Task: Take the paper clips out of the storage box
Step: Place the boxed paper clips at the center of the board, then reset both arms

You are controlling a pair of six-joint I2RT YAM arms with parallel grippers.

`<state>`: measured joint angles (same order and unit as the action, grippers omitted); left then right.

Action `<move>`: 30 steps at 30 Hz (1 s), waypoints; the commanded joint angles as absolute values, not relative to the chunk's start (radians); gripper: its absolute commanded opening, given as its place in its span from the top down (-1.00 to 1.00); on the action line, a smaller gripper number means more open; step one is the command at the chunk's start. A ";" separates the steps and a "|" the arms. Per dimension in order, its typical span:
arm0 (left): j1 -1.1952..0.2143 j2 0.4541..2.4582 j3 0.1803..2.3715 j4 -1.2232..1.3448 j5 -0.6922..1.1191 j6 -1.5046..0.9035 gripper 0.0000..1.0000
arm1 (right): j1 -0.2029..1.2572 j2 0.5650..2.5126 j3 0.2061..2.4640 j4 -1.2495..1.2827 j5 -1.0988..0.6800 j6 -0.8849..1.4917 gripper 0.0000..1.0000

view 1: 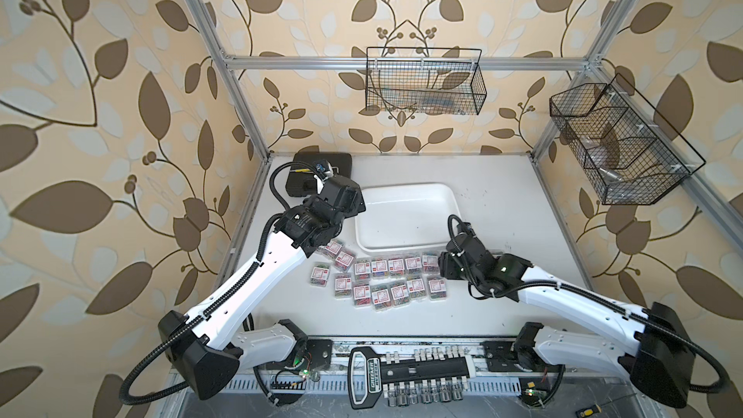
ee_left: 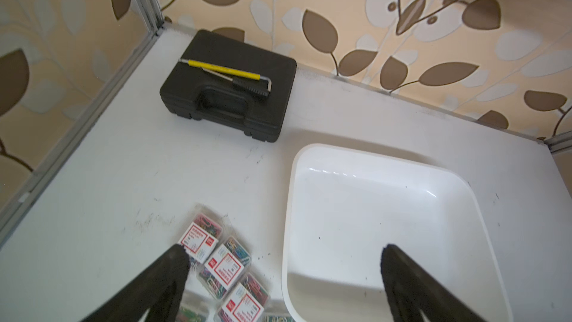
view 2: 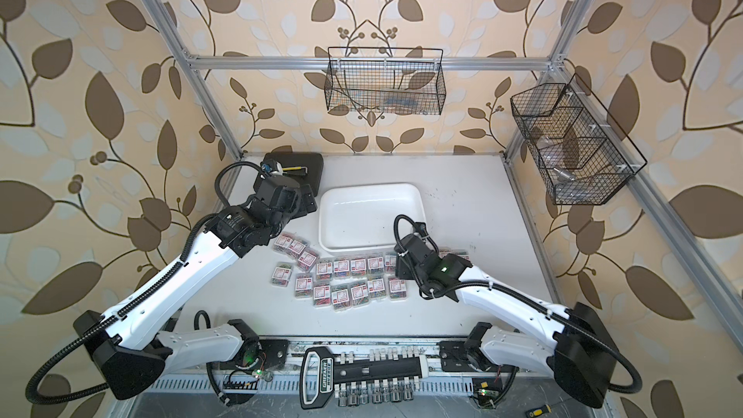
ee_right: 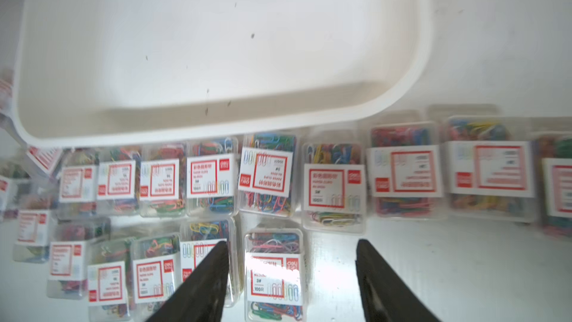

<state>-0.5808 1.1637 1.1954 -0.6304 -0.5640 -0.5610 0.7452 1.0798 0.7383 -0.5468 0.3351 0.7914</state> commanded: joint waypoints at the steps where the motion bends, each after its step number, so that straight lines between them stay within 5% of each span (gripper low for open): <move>1: -0.572 1.088 1.094 -0.473 -0.738 -0.361 -0.98 | 0.603 1.009 0.803 -0.667 0.421 0.770 -0.48; 5: -0.546 1.020 0.902 -0.291 -0.863 -0.067 -0.98 | 0.293 0.990 0.825 -0.621 0.355 0.714 -0.77; 10: -0.357 0.924 0.703 -0.146 -0.644 -0.072 -0.98 | 0.015 1.093 0.805 -0.435 0.343 0.547 -0.86; 16: -0.243 0.968 0.589 -0.037 -0.627 -0.141 -0.98 | -0.029 1.228 0.781 -0.273 0.384 0.407 -0.83; 30: -0.175 1.204 0.353 0.463 -0.642 -0.189 -0.98 | 0.052 0.992 0.217 0.471 0.385 0.127 -0.89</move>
<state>-0.1875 1.1469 0.3412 0.2665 -0.6350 -0.1883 0.0380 1.0161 0.2478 0.2733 0.3847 0.2073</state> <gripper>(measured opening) 0.989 0.940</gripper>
